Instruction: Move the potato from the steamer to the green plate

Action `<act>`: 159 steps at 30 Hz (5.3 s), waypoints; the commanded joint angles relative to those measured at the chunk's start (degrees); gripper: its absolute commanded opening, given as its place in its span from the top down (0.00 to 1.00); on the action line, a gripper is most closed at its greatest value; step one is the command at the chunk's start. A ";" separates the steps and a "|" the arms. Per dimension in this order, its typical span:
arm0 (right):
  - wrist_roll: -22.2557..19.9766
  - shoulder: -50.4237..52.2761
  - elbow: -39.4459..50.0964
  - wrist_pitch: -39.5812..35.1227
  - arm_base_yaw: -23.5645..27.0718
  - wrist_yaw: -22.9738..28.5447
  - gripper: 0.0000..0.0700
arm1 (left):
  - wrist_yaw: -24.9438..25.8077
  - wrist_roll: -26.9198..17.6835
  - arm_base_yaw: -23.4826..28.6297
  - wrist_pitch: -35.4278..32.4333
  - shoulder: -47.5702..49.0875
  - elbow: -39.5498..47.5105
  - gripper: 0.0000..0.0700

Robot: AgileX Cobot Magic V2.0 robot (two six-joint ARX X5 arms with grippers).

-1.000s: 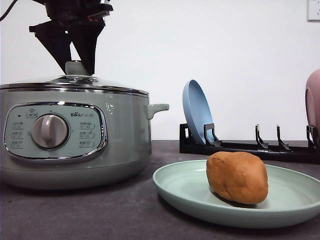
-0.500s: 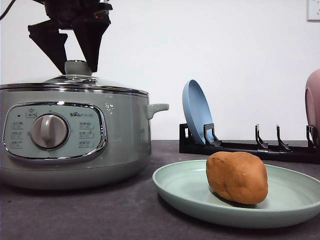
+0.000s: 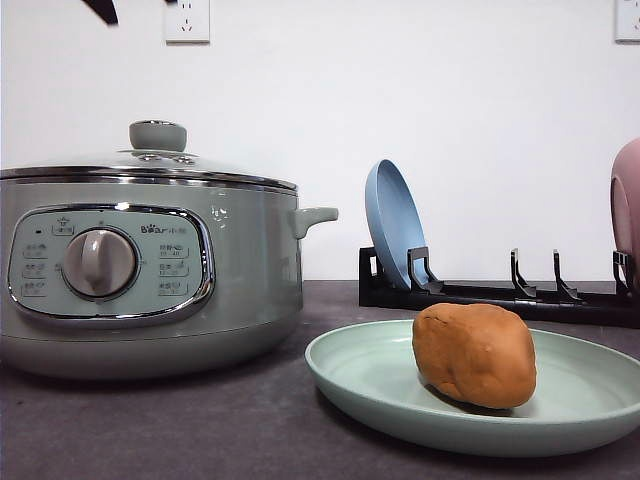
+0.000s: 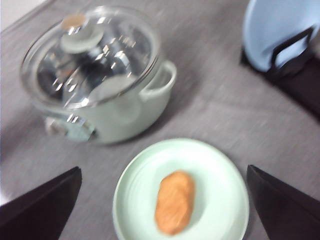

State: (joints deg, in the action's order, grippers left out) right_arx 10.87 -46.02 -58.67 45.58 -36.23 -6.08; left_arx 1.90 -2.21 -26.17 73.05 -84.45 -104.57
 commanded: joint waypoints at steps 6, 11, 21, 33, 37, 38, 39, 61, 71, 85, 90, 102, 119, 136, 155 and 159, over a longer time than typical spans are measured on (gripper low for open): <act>1.16 -0.26 -0.94 3.65 -0.39 -10.29 0.05 | 6.35 0.35 -2.31 1.21 3.71 -1.55 0.33; 1.16 -0.26 -0.94 3.87 -0.39 -18.16 0.05 | 10.66 0.32 -3.47 1.30 5.06 -1.55 0.33; 1.15 -0.26 -0.94 3.93 -0.39 -17.94 0.13 | 10.66 0.34 -3.59 2.47 5.08 -1.55 0.46; 0.27 -0.26 -0.94 3.55 -0.39 -17.87 1.00 | 10.64 0.32 -3.59 2.03 5.08 -1.55 1.00; 0.27 -0.24 -0.94 3.53 -0.39 -17.89 1.00 | 10.64 0.32 -3.59 1.96 5.08 -1.55 1.00; 0.27 -0.24 -0.94 3.54 -0.39 -17.89 1.00 | 10.64 0.32 -3.59 1.97 5.08 -1.55 1.00; 0.27 -0.24 -0.94 3.53 -0.39 -17.89 1.00 | 10.64 0.32 -3.59 1.96 5.08 -1.55 1.00; 0.27 -0.24 -0.94 3.52 -0.39 -17.89 1.00 | 8.80 -2.75 -1.22 -0.40 7.21 -1.54 1.00; 0.27 -0.24 -0.94 3.52 -0.39 -17.89 1.00 | 8.71 -4.60 15.71 -22.85 23.68 7.04 1.00; 0.27 -0.24 -0.94 3.52 -0.39 -17.89 1.00 | 5.78 -9.52 35.00 -59.88 53.09 54.94 1.00; 0.27 -0.24 -0.94 3.52 -0.39 -17.89 1.00 | 3.26 -9.26 36.74 -68.10 61.26 70.73 1.00; 0.27 -0.24 -0.94 3.52 -0.39 -17.89 1.00 | -0.88 -8.86 36.87 -69.26 76.28 94.58 1.00; 0.27 -0.24 -0.94 3.50 -0.39 -17.89 1.00 | -0.93 -8.69 36.82 -62.15 84.29 103.91 1.00; 0.27 -0.24 -0.94 3.32 -0.39 -17.89 1.00 | -0.90 -8.66 36.65 -62.26 84.27 103.91 1.00; -3.71 1.66 -0.94 2.21 0.94 -16.58 1.00 | -0.90 -8.66 36.65 -62.26 84.27 103.89 1.00; -8.79 5.57 0.08 -4.60 6.34 -16.37 1.00 | -0.88 -8.66 36.65 -62.26 84.27 103.91 1.00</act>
State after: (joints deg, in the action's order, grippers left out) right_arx 5.64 -40.82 -58.40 42.28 -30.43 -22.41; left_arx 1.19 -11.05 10.44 10.37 -0.25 -1.85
